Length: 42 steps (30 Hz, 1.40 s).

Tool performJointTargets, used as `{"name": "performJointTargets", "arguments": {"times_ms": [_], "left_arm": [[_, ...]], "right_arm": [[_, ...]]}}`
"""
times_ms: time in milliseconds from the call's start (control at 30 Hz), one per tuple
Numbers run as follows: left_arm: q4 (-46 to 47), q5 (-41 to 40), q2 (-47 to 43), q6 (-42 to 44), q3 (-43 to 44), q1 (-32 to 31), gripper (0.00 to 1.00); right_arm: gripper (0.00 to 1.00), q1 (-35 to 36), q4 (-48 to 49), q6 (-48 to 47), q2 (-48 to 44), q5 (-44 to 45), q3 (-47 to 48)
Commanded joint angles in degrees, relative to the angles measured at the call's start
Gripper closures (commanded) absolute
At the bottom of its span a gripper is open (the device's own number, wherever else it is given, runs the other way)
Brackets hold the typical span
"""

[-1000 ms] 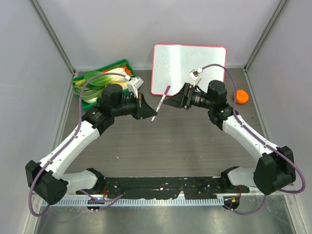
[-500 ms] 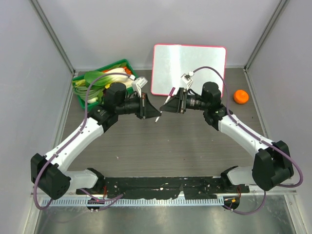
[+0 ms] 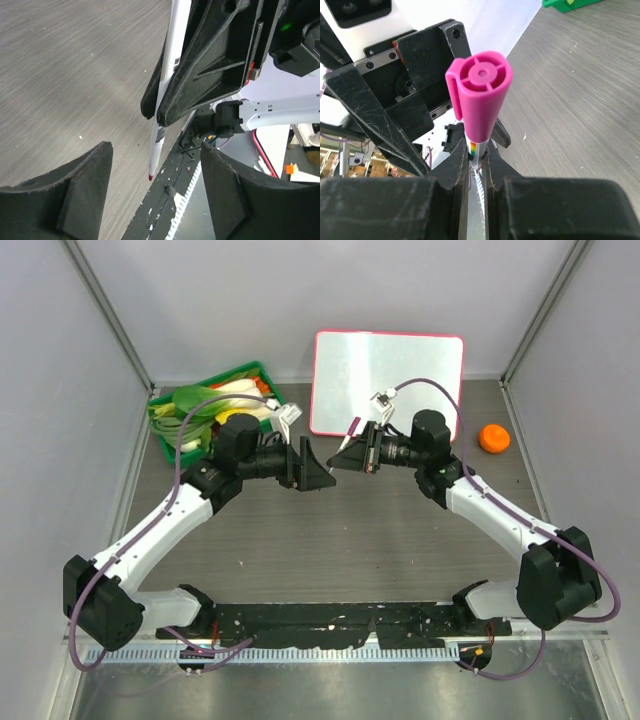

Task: Write a sentence on the whiteboard
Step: Pick up the whiteboard marker at the center of the board.

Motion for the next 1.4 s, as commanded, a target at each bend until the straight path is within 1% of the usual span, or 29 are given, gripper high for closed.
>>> {"name": "performJointTargets", "arguments": {"times_ms": [0,67,133,267,400,467,600,667,733,767,800,833,867,900,933,967,1067,1133,1167,1367], "left_arm": [[0.0,-2.6,-2.5,0.9,-0.7,0.2,0.24],[0.1,-2.9,-1.5,1.2,-0.4,0.1,0.23],[0.7,-1.9,0.0,1.2,0.5,0.1,0.26],[1.4,1.3,3.4,1.6,2.8,0.2,0.36],[2.6,2.2,4.9,1.5,2.9,0.1,0.49],[2.6,1.4,4.7,2.4,3.3,0.1,0.61],[1.9,-0.3,4.5,3.0,4.1,0.2,1.0],[1.5,0.3,4.5,3.1,4.3,0.2,1.0],[0.9,0.7,4.4,3.1,4.3,0.3,1.0],[0.8,1.1,4.2,3.1,4.1,0.5,1.0],[0.5,1.3,4.1,3.1,3.9,0.7,1.0],[0.0,1.5,4.1,3.3,3.9,0.7,1.0],[-0.5,2.0,3.8,3.3,3.8,0.9,1.0],[-1.1,2.5,3.7,3.4,3.9,1.0,1.0],[-1.8,2.9,3.3,4.0,3.8,1.1,1.0],[-2.3,3.3,3.0,4.3,3.9,1.2,1.0],[-5.0,5.1,2.5,5.6,4.8,1.5,1.0],[-7.8,6.6,2.7,7.1,6.1,1.6,1.0],[-8.7,7.4,2.7,7.9,6.5,1.7,1.0],[-9.7,12.7,2.8,9.2,7.9,1.6,1.0]], "right_arm": [[0.99,0.2,0.9,-0.7,-3.5,5.6,-0.7],[0.99,0.1,1.4,-0.5,-3.9,6.7,-1.1],[0.99,0.1,1.1,-0.5,-3.7,6.8,-1.0],[0.99,0.1,1.2,0.1,-3.8,8.1,-1.1],[0.99,0.1,1.7,0.4,-4.2,8.9,-1.2],[0.99,0.2,1.8,0.4,-4.0,8.6,-1.1],[0.99,0.1,1.9,0.3,-3.6,7.2,-1.1],[0.99,0.0,1.7,0.1,-3.6,6.1,-1.0],[0.93,0.0,1.7,-0.7,-3.8,5.0,-1.1],[0.79,-0.1,1.5,-1.2,-3.9,4.6,-1.0],[0.74,-0.2,1.0,-1.4,-4.0,4.0,-0.8],[0.61,-0.6,0.3,-2.0,-4.3,3.9,-0.3],[0.55,-0.8,-1.2,-2.4,-4.3,3.9,0.1],[0.44,-1.3,-2.1,-3.4,-4.7,3.9,0.7],[0.39,-1.7,-3.7,-4.1,-5.0,4.1,1.2],[0.3,-1.8,-4.4,-5.2,-5.5,4.3,1.5],[0.15,-3.1,-6.0,-6.1,-7.0,4.0,1.7],[0.09,-3.5,-5.8,-5.8,-7.9,3.2,1.7],[0.07,-3.4,-5.5,-5.6,-8.1,2.7,1.8],[0.07,-3.7,-5.2,-4.9,-7.4,-0.5,3.2]]}}
